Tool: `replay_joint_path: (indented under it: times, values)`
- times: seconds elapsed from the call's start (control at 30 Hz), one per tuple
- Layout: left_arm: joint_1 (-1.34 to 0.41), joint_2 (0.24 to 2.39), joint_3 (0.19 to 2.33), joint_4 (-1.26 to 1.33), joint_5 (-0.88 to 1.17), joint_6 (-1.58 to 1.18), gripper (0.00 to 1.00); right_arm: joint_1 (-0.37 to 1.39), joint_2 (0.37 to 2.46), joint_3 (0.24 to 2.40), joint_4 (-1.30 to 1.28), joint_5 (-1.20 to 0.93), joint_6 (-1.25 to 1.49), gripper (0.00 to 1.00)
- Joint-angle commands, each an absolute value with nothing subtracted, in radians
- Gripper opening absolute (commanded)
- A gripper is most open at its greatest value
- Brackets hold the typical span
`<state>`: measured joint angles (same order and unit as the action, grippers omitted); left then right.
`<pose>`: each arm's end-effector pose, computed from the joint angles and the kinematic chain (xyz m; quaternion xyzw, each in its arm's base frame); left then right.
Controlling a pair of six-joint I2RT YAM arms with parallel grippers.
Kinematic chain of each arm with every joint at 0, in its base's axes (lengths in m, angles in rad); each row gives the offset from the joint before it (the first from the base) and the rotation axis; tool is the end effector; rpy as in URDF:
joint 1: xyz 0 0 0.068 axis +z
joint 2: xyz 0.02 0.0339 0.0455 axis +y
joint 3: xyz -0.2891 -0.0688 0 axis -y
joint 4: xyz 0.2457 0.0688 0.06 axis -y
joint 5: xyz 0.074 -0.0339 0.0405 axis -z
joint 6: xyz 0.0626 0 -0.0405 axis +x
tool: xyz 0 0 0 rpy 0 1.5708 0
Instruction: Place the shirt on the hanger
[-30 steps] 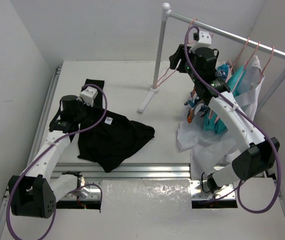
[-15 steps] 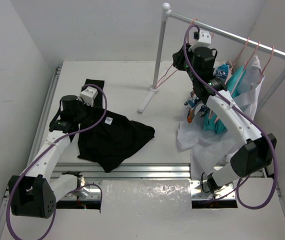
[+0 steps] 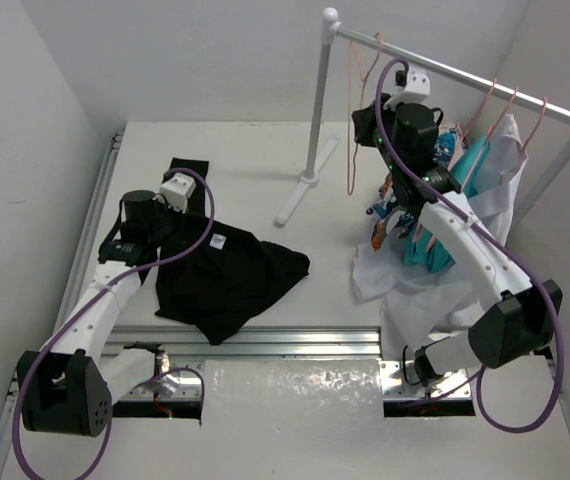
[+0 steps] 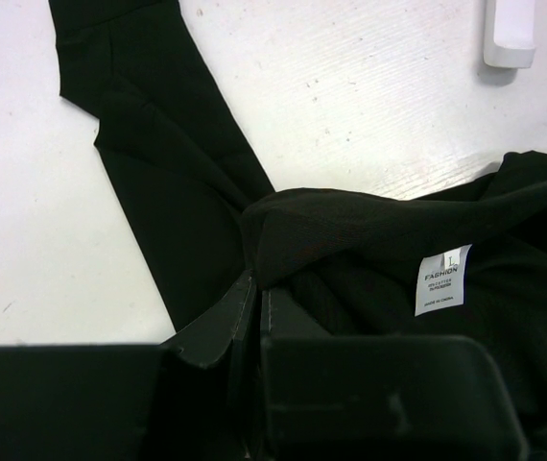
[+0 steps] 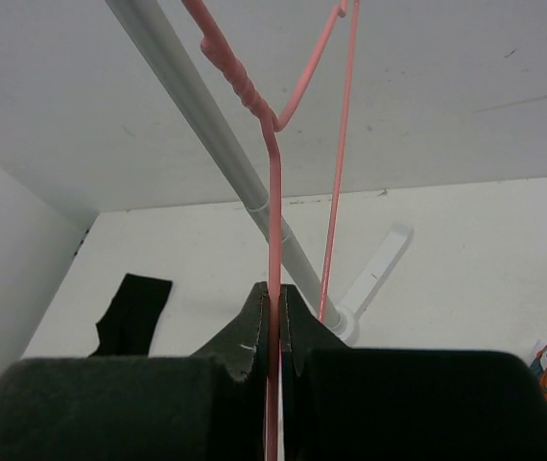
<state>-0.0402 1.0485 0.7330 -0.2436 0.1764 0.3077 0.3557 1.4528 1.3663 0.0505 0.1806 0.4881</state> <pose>0.2423 -0.0207 0.2729 0.1928 0.8508 -0.0120 0.4886 0.3521 0.1188 0.4343 0.1099 0.7111 0.2239 0.6574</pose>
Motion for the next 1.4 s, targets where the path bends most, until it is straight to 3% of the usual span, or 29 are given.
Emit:
replay_joint_path:
  times: [0.0, 0.23, 0.6, 0.93, 1.37]
  values:
    - [-0.041, 1.020, 0.741, -0.210, 0.186, 0.296, 0.00, 0.359, 1.399, 1.359, 0.123, 0.153, 0.453, 0.00]
    - [-0.041, 1.019, 0.741, -0.207, 0.184, 0.295, 0.00, 0.359, 1.394, 1.365, 0.132, 0.166, 0.377, 0.00]
    - [-0.041, 1.028, 0.759, -0.210, 0.190, 0.288, 0.00, 0.359, 1.293, 1.256, 0.134, 0.012, 0.287, 0.00]
    - [-0.043, 1.046, 0.787, -0.198, 0.196, 0.276, 0.00, 0.360, 1.118, 1.141, -0.073, -0.054, 0.293, 0.00]
    - [-0.043, 1.210, 0.971, -0.176, 0.163, 0.264, 0.00, 0.397, 1.060, 1.017, -0.178, -0.590, 0.325, 0.00]
